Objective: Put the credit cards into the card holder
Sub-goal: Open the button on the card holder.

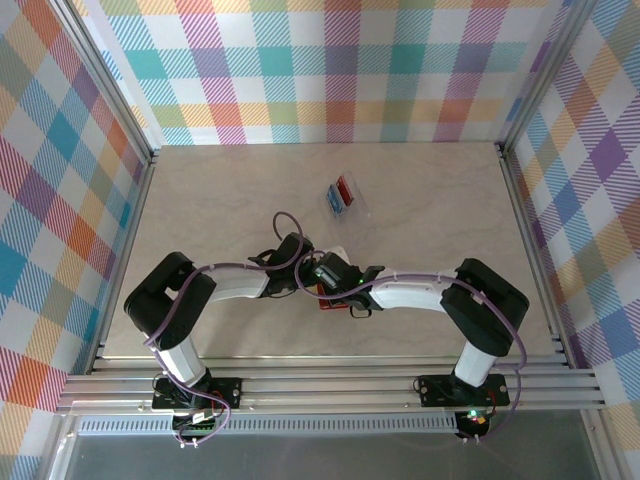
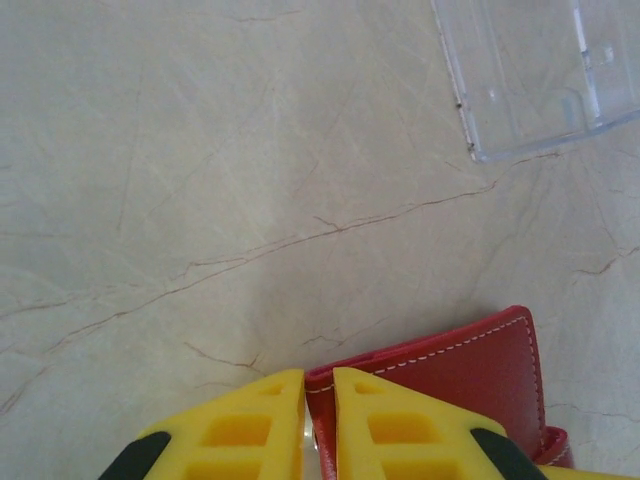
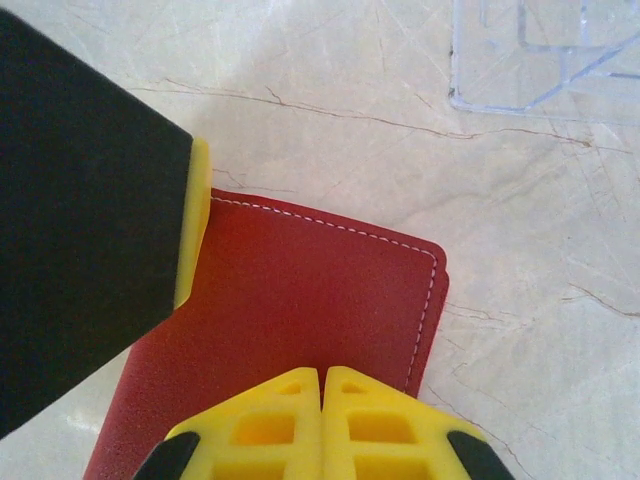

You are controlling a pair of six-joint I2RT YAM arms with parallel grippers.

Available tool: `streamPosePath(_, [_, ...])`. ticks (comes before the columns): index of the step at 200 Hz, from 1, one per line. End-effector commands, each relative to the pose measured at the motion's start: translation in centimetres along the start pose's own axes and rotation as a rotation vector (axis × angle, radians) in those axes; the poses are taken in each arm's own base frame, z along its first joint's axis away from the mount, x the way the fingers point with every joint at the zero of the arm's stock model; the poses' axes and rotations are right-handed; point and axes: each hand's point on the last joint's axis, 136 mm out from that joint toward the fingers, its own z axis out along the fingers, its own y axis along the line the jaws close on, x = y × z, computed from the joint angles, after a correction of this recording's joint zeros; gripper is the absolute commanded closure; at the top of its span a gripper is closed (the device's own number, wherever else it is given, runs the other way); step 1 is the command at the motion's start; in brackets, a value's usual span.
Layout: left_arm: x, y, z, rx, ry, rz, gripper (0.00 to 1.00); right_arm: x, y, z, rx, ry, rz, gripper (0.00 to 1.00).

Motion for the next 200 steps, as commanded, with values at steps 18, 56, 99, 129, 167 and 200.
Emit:
streamPosePath(18, [4.2,6.2,0.1,-0.228,0.107,-0.020,0.85,0.1,-1.4,-1.3,-0.018,-0.003,0.060,1.00])
streamPosePath(56, [4.3,5.7,0.1,-0.200,0.110,-0.013,0.85,0.6,-4.1,-1.3,0.015,0.003,0.173,0.84])
streamPosePath(99, [4.3,5.0,0.0,-0.151,0.105,-0.010,0.85,2.1,-6.2,-0.4,0.081,0.011,0.280,0.66])
streamPosePath(129, [4.5,4.4,0.1,-0.104,0.101,-0.009,0.85,1.9,-7.7,-1.1,0.145,-0.017,0.308,0.59])
streamPosePath(167, [4.3,3.8,0.0,-0.068,0.086,-0.007,0.84,0.8,-9.1,-3.4,0.209,-0.066,0.304,0.53])
streamPosePath(200, [4.2,3.7,-0.1,-0.061,0.077,-0.004,0.84,-1.3,-4.4,-5.4,0.013,-0.100,0.210,0.59])
